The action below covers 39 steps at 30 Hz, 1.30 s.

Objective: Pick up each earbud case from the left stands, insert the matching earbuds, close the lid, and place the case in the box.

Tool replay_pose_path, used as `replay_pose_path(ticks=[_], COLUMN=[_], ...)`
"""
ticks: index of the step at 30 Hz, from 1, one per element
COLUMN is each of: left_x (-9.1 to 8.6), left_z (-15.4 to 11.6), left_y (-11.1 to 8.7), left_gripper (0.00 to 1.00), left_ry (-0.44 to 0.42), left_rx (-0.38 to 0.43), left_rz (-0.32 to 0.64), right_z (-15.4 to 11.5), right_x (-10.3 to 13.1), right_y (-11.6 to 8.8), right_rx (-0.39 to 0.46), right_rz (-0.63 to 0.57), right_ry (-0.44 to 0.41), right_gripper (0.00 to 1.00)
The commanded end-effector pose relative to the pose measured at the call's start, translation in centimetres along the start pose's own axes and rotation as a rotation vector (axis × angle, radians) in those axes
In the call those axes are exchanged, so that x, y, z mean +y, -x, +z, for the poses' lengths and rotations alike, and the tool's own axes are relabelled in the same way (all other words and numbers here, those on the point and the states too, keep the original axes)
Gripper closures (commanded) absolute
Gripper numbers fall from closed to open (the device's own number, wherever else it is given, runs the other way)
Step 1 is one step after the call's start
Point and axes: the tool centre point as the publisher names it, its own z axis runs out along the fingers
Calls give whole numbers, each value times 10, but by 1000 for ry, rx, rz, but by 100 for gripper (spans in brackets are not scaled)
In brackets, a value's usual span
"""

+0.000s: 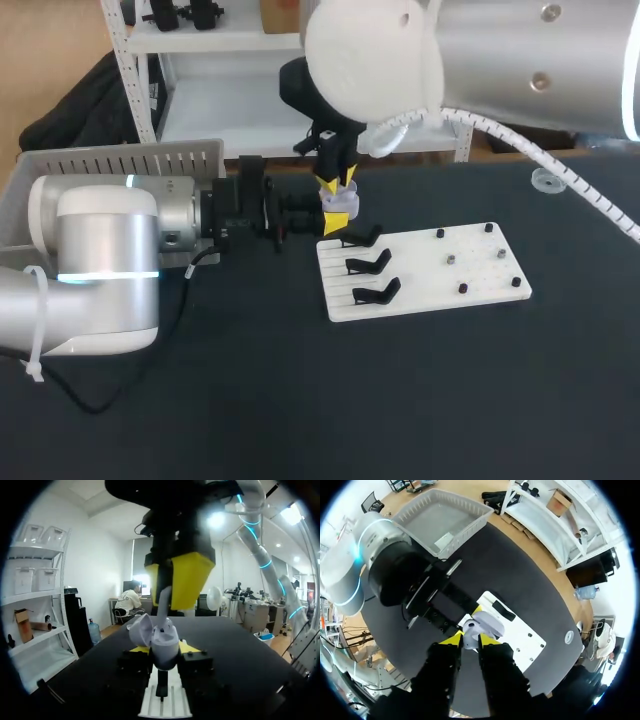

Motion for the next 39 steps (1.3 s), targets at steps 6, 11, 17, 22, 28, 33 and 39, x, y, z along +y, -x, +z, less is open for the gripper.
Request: replay_pose_path(ticks=[6, 11, 17, 22, 28, 33, 39], left_x=[-1, -1, -1, -1, -1, -1, -1], left_z=[0, 0, 0, 0, 0, 0, 0], left_y=[-1, -1, -1, -1, -1, -1, -1], left_gripper=[100, 100, 100, 100, 100, 100, 100], left_ry=[5, 5, 5, 5, 5, 5, 5], left_rx=[-2, -2, -2, -2, -2, -2, -2], left_rz=[1, 1, 1, 1, 1, 1, 1], right_z=[4, 5, 7, 9, 9, 10, 14], right_x=[5, 4, 2, 1, 1, 1, 1], right_y=[-8, -7, -5, -3, -3, -1, 0], right_rx=[-25, -28, -24, -23, -28, -28, -22], right_rz=[-8, -6, -7, -1, 2, -1, -5], right_ry=[-3, -2, -8, -11, -10, -15, -20], right_gripper=[100, 100, 100, 100, 100, 100, 100])
